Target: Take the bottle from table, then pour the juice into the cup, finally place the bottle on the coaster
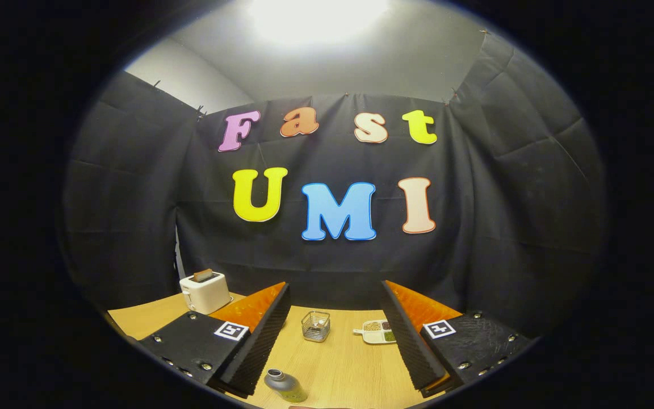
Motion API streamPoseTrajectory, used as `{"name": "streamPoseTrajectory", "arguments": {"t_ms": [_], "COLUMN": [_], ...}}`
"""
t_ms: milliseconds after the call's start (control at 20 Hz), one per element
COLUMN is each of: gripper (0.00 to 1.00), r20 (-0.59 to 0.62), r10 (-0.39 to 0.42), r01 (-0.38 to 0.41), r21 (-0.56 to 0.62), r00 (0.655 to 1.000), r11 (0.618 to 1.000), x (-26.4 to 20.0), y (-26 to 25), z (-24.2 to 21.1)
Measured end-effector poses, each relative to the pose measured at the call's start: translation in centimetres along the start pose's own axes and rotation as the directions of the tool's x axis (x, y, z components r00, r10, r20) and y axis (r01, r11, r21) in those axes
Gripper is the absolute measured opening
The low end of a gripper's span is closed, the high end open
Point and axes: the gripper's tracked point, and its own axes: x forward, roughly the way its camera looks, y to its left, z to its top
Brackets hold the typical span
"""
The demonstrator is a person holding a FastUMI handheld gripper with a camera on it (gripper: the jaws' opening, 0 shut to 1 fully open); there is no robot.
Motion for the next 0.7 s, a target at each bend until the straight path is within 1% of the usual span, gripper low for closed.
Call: {"name": "streamPoseTrajectory", "arguments": {"t_ms": [150, 350, 500, 700], "gripper": [0.96, 0.96, 0.96, 0.96], "r20": [0.001, -0.022, -0.030, -0.051], "r10": [0.030, 0.092, 0.082, 0.078], "r01": [-0.030, -0.091, -0.080, -0.075], "r21": [0.015, 0.047, 0.052, 0.053], "r00": [1.000, 0.996, 0.996, 0.996], "r11": [0.999, 0.995, 0.995, 0.996], "x": [-0.1, -0.6, -0.5, -0.4], "y": [1.0, 3.1, 3.1, 4.1], "z": [-1.9, -5.9, -8.1, -12.3]}}
